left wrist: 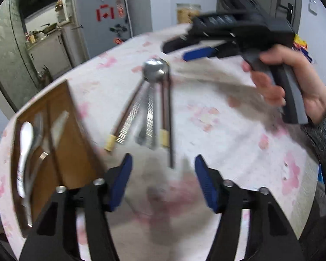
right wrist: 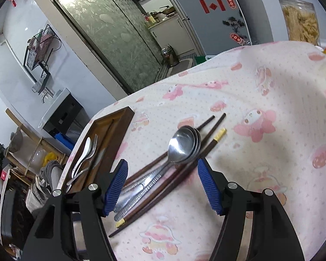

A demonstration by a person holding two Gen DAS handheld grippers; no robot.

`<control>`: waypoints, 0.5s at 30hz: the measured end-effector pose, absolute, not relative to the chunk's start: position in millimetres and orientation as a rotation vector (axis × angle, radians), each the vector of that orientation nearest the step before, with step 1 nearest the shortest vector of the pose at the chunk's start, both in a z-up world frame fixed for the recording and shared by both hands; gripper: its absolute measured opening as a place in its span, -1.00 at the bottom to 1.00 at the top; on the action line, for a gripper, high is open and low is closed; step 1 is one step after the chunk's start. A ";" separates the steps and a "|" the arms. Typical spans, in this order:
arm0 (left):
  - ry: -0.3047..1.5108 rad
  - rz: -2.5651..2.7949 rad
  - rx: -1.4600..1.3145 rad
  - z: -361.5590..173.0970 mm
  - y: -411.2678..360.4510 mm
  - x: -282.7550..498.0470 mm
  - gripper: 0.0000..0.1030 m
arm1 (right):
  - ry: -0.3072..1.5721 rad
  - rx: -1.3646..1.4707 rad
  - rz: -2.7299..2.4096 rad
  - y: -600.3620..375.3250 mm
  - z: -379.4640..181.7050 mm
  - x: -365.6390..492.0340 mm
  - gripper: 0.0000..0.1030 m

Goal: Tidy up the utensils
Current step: 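Grasp a second dark chopstick with the left tool and lift it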

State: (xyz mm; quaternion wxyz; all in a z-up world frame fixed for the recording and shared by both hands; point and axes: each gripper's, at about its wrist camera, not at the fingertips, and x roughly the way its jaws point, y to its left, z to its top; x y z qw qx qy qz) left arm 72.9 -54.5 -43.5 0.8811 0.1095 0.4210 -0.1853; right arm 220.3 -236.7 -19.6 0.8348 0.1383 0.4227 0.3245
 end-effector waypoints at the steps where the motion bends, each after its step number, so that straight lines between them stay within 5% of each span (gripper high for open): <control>1: 0.892 -0.391 0.224 -47.5 -58.1 72.6 0.07 | 0.897 0.294 0.689 -236.9 -21.3 219.8 0.32; 8: 0.927 -0.369 0.184 -57.8 -59.4 87.1 -0.17 | 0.910 0.314 0.693 -240.3 -29.2 216.6 0.32; 9: 0.929 -0.363 0.185 -57.6 -59.6 88.7 -0.39 | 0.912 0.319 0.694 -240.9 -30.2 216.8 0.32; 10: 0.933 -0.371 0.184 -57.3 -59.4 90.2 -0.82 | 0.916 0.324 0.696 -241.4 -31.6 217.1 0.32; 11: 0.945 -0.391 0.182 -56.9 -61.1 91.5 -0.90 | 0.921 0.329 0.699 -242.0 -33.2 218.2 0.31; 15: 0.953 -0.383 0.179 -55.6 -64.1 93.6 -0.90 | 0.965 0.387 0.692 -245.1 -45.7 224.6 0.31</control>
